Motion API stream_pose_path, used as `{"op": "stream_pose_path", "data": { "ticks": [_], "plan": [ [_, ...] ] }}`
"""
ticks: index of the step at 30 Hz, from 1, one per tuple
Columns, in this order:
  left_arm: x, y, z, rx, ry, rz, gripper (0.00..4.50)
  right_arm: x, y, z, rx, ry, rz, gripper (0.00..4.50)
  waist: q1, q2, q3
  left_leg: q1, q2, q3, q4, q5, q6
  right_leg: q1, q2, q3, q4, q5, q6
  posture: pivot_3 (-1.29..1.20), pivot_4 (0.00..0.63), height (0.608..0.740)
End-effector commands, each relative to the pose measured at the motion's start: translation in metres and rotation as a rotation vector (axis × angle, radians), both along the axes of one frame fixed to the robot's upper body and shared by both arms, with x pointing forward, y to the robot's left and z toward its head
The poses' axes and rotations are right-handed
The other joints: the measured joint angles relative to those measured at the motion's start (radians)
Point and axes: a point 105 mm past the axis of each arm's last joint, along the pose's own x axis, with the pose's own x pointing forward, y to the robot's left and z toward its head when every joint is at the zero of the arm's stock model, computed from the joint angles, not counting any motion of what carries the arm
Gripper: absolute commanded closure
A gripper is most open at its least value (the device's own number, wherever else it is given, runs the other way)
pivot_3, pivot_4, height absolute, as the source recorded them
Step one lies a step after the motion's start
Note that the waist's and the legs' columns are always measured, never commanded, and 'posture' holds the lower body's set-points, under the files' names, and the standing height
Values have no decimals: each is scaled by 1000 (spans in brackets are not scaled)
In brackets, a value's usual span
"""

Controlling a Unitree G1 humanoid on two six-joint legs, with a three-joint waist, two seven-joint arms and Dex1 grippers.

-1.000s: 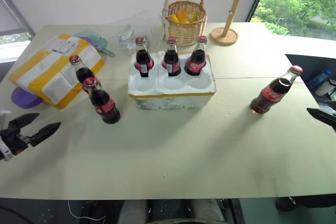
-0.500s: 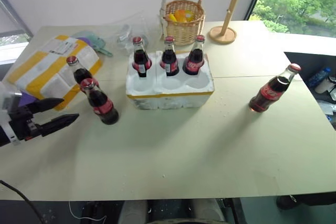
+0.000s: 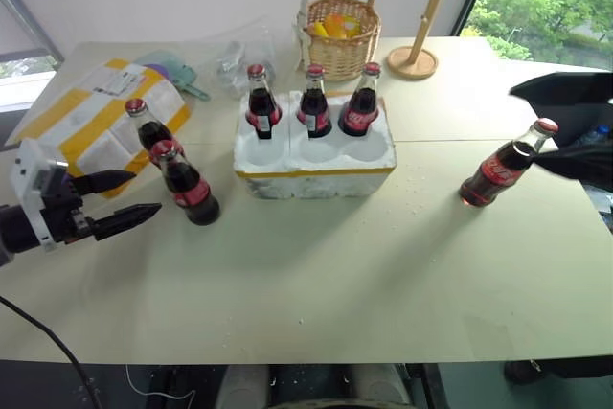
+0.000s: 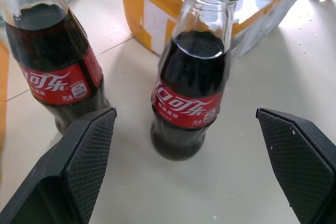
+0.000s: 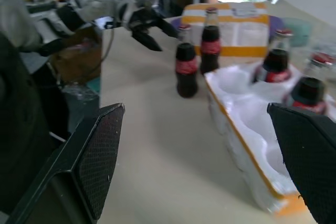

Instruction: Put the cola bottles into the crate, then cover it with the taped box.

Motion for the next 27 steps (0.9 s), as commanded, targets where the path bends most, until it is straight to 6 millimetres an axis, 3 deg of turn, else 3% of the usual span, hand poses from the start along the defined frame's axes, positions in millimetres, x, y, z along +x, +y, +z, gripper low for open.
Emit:
{"op": "stream_pose_path", "data": {
  "ticks": [1, 6, 27],
  "plan": [
    [4, -3, 3, 18, -41, 1, 26, -14, 19, -1, -13, 0, 105, 0, 2, 0, 0, -1, 0, 0, 0, 0, 0, -2, 0, 0, 0, 0, 0, 0, 150, 740],
    [8, -15, -4, 14, -49, -16, 26, -13, 28, -11, -24, 25, 133, 0, 2, -1, 0, -3, 0, 0, 0, 0, 0, -3, 0, 0, 1, 2, 4, 0, 150, 740],
    [46, -46, -41, 6, -39, 2, 26, -8, 29, -9, 36, 28, 90, 0, 3, -2, 0, -3, 0, 0, 3, 0, 1, -3, 3, -1, 4, 4, 6, 0, 150, 740]
  ]
}}
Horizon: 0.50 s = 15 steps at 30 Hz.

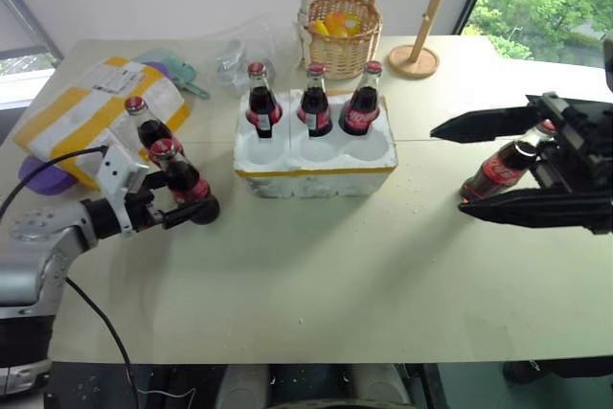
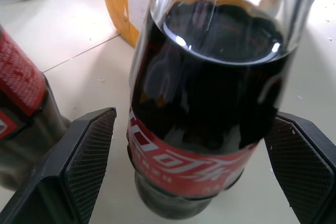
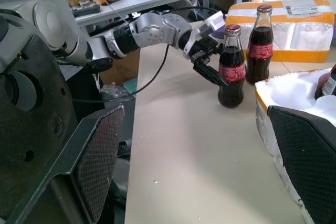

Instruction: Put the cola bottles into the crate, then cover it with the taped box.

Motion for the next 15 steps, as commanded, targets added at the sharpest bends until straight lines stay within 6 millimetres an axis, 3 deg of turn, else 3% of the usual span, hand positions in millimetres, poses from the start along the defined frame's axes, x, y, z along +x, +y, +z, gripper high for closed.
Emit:
{"op": "stream_pose_path", "data": {
  "ticks": [1, 3, 7, 12, 15],
  "plan": [
    [4, -2, 2, 4, -32, -5, 26, -5, -1, 6, 16, -39, 4, 0, 0, 0, 0, 0, 0, 0, 0, 0, 0, 0, 0, 0, 0, 0, 0, 0, 150, 740],
    [4, -6, 1, -8, -30, -18, 265, -5, -2, 5, 15, -37, 0, 0, 0, 0, 0, 0, 0, 0, 0, 0, 0, 0, 0, 0, 0, 0, 0, 0, 150, 740],
    [3, -10, 4, -22, -32, -34, 1695, -5, -4, 3, 18, -35, -6, 0, 2, 0, 0, 0, 0, 0, 1, 0, 0, 0, 1, 0, 0, 0, 0, 0, 150, 740],
    [-2, -10, 11, -33, -19, -48, 1683, -5, -6, 0, 23, -30, -12, 0, 7, 0, 0, 0, 0, 0, 1, 0, 0, 0, 2, 0, 0, 0, 0, 0, 150, 740],
    [-14, -21, 31, -50, -6, -145, 1683, -3, -8, -4, 17, -31, -25, 0, 12, -3, 1, 0, 0, 0, 1, 0, 0, 0, 2, 0, 1, 0, 1, 0, 150, 740]
  ]
}}
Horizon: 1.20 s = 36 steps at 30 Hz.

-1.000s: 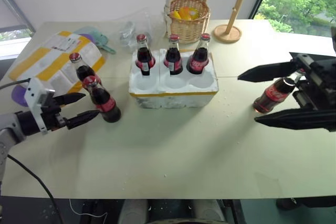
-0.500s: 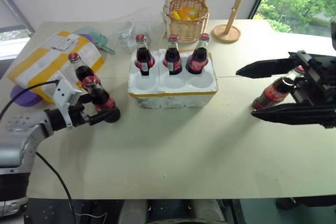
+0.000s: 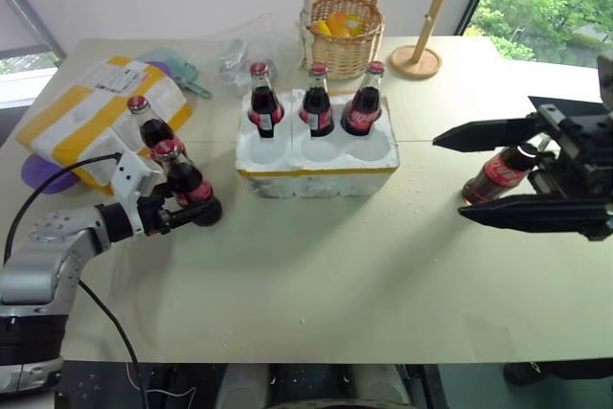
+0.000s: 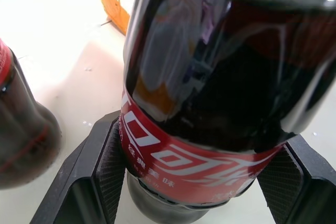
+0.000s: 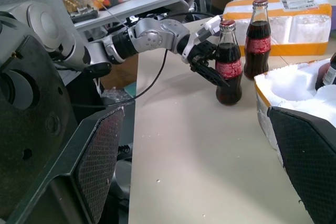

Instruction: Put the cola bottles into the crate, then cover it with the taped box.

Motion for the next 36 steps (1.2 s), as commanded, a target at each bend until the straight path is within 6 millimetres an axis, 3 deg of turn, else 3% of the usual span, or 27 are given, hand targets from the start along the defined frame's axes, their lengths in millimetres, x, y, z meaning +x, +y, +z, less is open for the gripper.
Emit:
{"op": "stream_pose_path", "data": {
  "ticks": [1, 4, 9, 14, 23, 28, 32, 36],
  "plan": [
    [-15, -16, 46, -28, -74, -142, 1683, -3, -2, 5, 2, -60, -3, 0, 5, -2, 1, 0, 0, 0, 0, 0, 0, 0, 0, 0, 0, 0, 0, 0, 150, 740],
    [-27, -34, 78, -17, -78, -286, 1683, -1, -4, 5, 3, -63, -14, 0, 12, -5, 3, -1, 0, 0, 1, 0, 0, 0, 0, 0, 0, 0, 0, 0, 150, 740],
    [-29, -64, 111, 7, -116, -408, 1683, 1, -4, 2, 7, -71, -24, 0, 14, -5, 3, -6, -1, -3, 10, -1, 2, 1, 1, -4, 1, 0, 1, 0, 150, 740],
    [0, -107, 136, -33, -194, -386, 1683, 1, -3, -1, 15, -74, -37, 0, 18, -6, 3, -8, -1, -4, 14, -1, 2, 2, 2, -3, 0, 3, 6, 0, 150, 740],
    [56, -171, 139, -72, -248, -269, 1683, 3, -3, -2, 28, -84, -69, 0, 15, -7, 4, -9, -1, -5, 14, -1, 3, 1, 5, -3, 1, 4, 7, 0, 150, 740],
    [71, -197, 134, -115, -240, -281, 1683, 3, -3, -3, 37, -85, -84, 0, 15, -7, 4, -11, -2, -5, 15, -1, 3, -1, 4, -2, 0, 4, 7, 0, 150, 740],
    [75, -207, 126, -97, -216, -312, 1683, 3, -3, -4, 35, -85, -101, 0, 14, -7, 4, -14, -2, -5, 15, -1, 3, -4, 4, -2, 1, 4, 7, 0, 150, 740],
    [72, -204, 120, -42, -222, -343, 1683, 4, -6, -6, 32, -86, -122, 0, 15, -7, 4, -14, -2, -5, 15, -1, 3, -5, 5, -2, 1, 4, 7, 0, 150, 740]
  ]
}}
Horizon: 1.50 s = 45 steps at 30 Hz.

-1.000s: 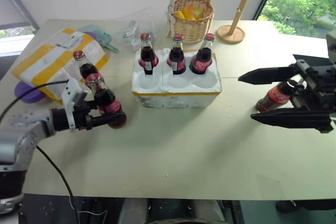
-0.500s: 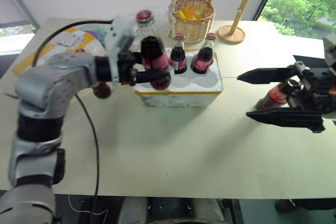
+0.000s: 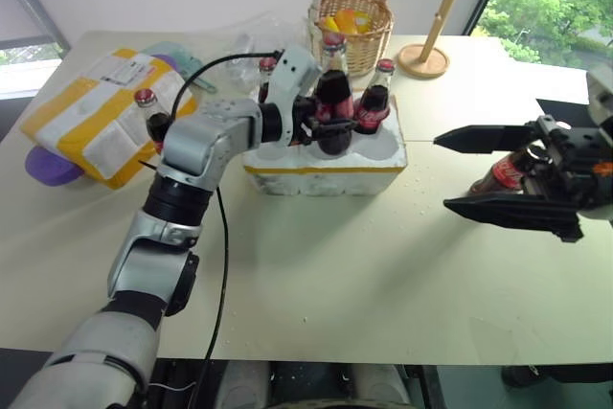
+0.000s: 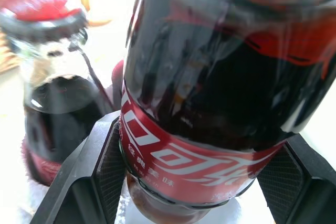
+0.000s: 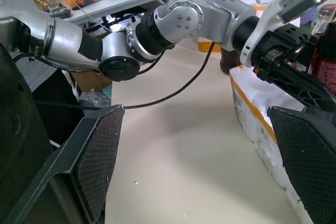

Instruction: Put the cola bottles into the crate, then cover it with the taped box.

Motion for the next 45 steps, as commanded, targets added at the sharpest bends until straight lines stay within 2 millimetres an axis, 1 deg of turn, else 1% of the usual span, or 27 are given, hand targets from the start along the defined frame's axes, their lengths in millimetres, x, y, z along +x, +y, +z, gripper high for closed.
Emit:
{"op": "stream_pose_path", "data": {
  "ticks": [1, 6, 10, 14, 15, 17, 21, 25, 28, 29, 31, 32, 34, 35, 36, 37, 39, 42, 43, 45],
  "plan": [
    [-9, 0, 29, 7, -134, -57, 1683, -4, -1, 8, 8, -65, -14, 0, 1, 0, 0, 0, 0, 0, 0, 0, 0, 0, 0, 0, 0, 0, 0, 0, 150, 740],
    [-12, 6, 25, 51, -138, -74, 1683, 17, -11, 2, -20, -83, -145, 0, 0, 0, 0, 0, 0, 0, 1, 0, 0, 0, 0, 0, 0, 0, 0, 0, 150, 740],
    [-9, 3, 19, 54, -133, -71, 1683, 17, -10, 2, -20, -86, -139, 0, 1, 0, 0, 0, 0, 0, 1, 0, 0, 0, 0, 0, 0, 0, 0, 0, 150, 740],
    [-7, -2, 9, 65, -126, -68, 1683, 19, -9, 2, -19, -90, -140, 0, 2, 0, 0, -1, 0, 0, 1, 0, 0, 0, 0, 0, 0, 0, 0, 0, 150, 740],
    [-6, -3, 7, 66, -120, -67, 650, 19, -9, 3, -18, -92, -140, 0, 2, 0, 0, -1, 0, 0, 1, 0, 0, 0, 0, 0, 0, 0, 0, 0, 150, 740],
    [-6, -2, 5, 67, -117, -66, 10, 19, -9, 3, -18, -93, -142, 0, 2, 0, 0, -1, 0, 0, 1, 0, 0, 0, 0, 0, 0, 0, 0, 0, 150, 740],
    [-7, 3, 6, 69, -122, -61, 10, 22, -10, 3, -19, -93, -148, 0, 0, 0, 0, 0, 0, 0, 1, 0, 0, 0, 0, 0, 1, 0, 0, 0, 150, 740],
    [-9, 16, 17, 72, -159, -25, 10, 23, -9, 2, -16, -92, -146, 0, -1, 0, 0, 0, 0, 0, 1, 0, 0, 0, 0, 0, 1, 0, 0, 0, 150, 740],
    [-22, 34, 35, 44, -180, -7, 10, 23, -8, 2, -13, -92, -140, 0, -3, 0, 0, 0, 1, 0, 1, 0, 0, 0, 0, 0, 2, 0, 0, 0, 150, 740],
    [-33, 49, 43, 22, -175, -7, 10, 23, -8, 1, -11, -90, -138, 0, -4, 0, 0, 0, 1, 0, 1, 0, 0, 0, 0, 0, 2, 0, 0, 0, 150, 740],
    [-55, 73, 50, 12, -165, -9, 10, 24, -8, 0, -8, -86, -138, 0, -10, 0, 0, 0, 2, 0, 1, 0, 0, 0, 0, 0, 2, 0, 0, 0, 150, 740],
    [-62, 78, 50, 15, -160, -9, 10, 24, -8, 0, -7, -85, -137, 0, -10, 0, 0, 0, 2, 0, 1, 0, 0, -1, 0, 0, 2, 0, 0, 0, 150, 740],
    [-76, 94, 43, 44, -127, 3, 10, 25, -9, -2, -7, -81, -136, 0, -5, 1, 0, 0, 2, 0, 1, 0, 0, -1, 0, 0, 3, 0, 0, 0, 150, 740],
    [-85, 113, 33, 76, -93, 47, 10, 25, -9, -2, -6, -79, -134, 0, -3, 1, 0, 1, 2, 0, 1, 0, 0, 0, 0, 0, 3, 0, 0, 0, 150, 740],
    [-92, 127, 26, 101, -66, 88, 10, 26, -9, -3, -6, -78, -131, 0, -4, 1, 0, 1, 2, 0, 1, 0, 0, 0, -1, 0, 3, 0, 0, 0, 150, 740],
    [-94, 144, 17, 124, -45, 160, 10, 27, -9, -3, -6, -77, -129, 0, -5, 1, 0, 1, 1, 1, 1, 0, 0, 0, -1, 0, 3, 0, 0, 0, 150, 740],
    [-92, 174, 5, 153, -14, 313, 10, 29, -9, -3, -8, -76, -123, 0, -4, 0, 0, 2, 1, 1, 2, 0, 0, 1, -2, 1, 3, 0, 0, 0, 150, 740],
    [-84, 223, -6, 105, -16, 593, 10, 31, -9, -2, -10, -74, -112, 0, 4, 0, 0, 2, 1, -1, 4, 0, 0, 3, -2, -1, 4, 0, 0, 0, 150, 740],
    [-82, 234, -8, 71, -24, 671, 10, 31, -9, -1, -11, -74, -110, 0, 3, 0, 0, 2, 1, -1, 6, 0, 0, 4, -2, -2, 4, 0, 0, 0, 150, 740],
    [-76, 247, -11, 37, -65, 769, 10, 33, -9, 0, -9, -74, -105, 0, 3, 0, 0, 2, 1, -1, 8, 0, 1, 5, -2, -2, 4, 0, 0, 0, 150, 740]
  ]
}}
